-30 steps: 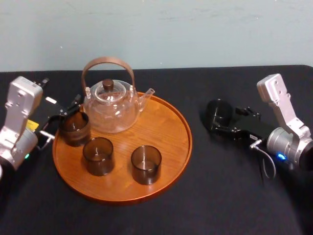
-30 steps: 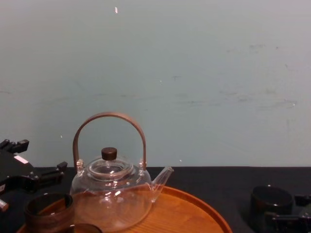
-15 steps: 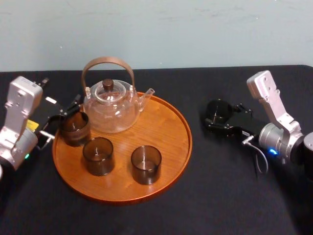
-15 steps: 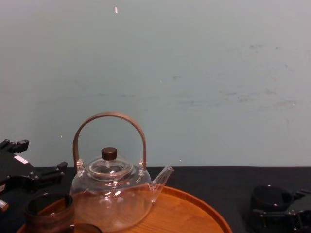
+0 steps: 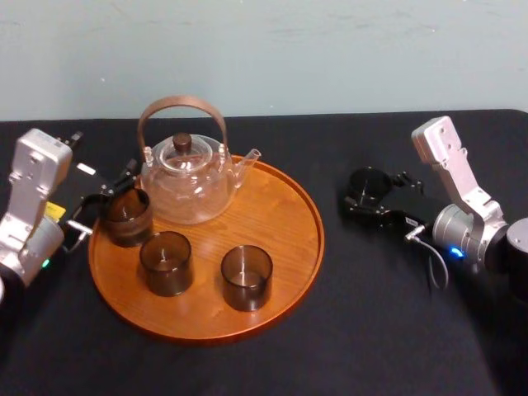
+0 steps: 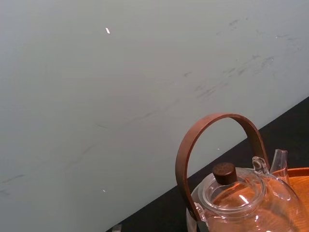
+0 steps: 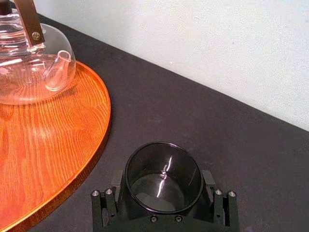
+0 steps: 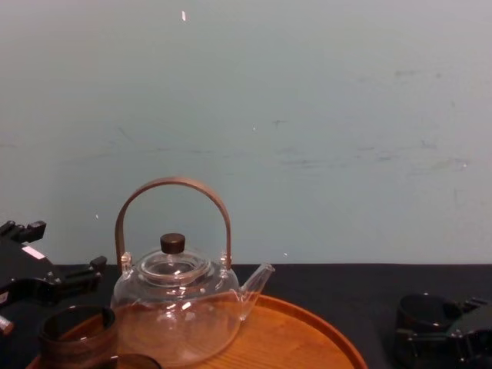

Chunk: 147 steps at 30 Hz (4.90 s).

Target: Pick up the glass from the table and place it on the tray.

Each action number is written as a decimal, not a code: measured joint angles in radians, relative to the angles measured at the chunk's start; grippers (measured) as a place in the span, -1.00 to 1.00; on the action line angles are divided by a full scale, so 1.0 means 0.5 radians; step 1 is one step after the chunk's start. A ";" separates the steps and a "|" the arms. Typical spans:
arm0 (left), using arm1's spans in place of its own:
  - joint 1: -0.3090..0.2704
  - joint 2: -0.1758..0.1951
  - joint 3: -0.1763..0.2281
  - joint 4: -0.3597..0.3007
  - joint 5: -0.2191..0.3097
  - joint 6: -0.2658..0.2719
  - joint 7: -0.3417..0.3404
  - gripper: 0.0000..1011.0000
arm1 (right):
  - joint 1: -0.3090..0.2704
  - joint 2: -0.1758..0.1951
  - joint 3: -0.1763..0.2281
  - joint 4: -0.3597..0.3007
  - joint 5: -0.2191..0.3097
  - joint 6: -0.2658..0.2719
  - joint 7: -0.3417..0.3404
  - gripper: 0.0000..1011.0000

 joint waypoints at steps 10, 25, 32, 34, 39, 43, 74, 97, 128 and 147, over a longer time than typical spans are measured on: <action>0.000 0.000 0.000 0.000 0.000 0.000 0.000 0.98 | -0.006 0.005 0.002 -0.007 0.009 0.000 0.003 0.80; 0.000 0.000 0.000 0.000 0.000 0.000 0.000 0.98 | -0.014 0.010 0.008 -0.018 0.019 -0.001 0.012 0.80; 0.000 0.000 0.000 0.000 0.000 0.000 0.000 0.98 | -0.062 0.071 0.040 -0.148 0.065 -0.021 0.108 0.80; 0.000 0.000 0.000 0.000 0.000 0.000 0.000 0.98 | -0.068 0.091 0.041 -0.185 0.077 -0.029 0.138 0.80; 0.000 0.000 0.000 0.000 0.000 0.000 0.000 0.98 | -0.061 0.143 0.028 -0.277 0.113 -0.069 0.229 0.80; 0.000 0.000 0.000 0.000 0.000 0.000 0.000 0.98 | -0.025 0.153 -0.009 -0.296 0.124 -0.103 0.277 0.80; 0.000 0.000 0.000 0.000 0.000 0.000 0.000 0.98 | 0.314 -0.080 -0.418 0.169 0.101 -0.333 0.507 0.80; 0.000 0.000 0.000 0.000 0.000 0.000 0.000 0.98 | 0.335 -0.147 -0.452 0.349 0.070 -0.353 0.483 0.80; 0.000 0.000 0.000 0.000 0.000 0.000 0.000 0.98 | 0.325 -0.147 -0.453 0.348 0.047 -0.336 0.468 0.98; 0.000 0.000 0.000 0.000 0.000 0.000 0.000 0.98 | 0.142 0.061 -0.351 0.039 0.203 -0.358 0.557 0.98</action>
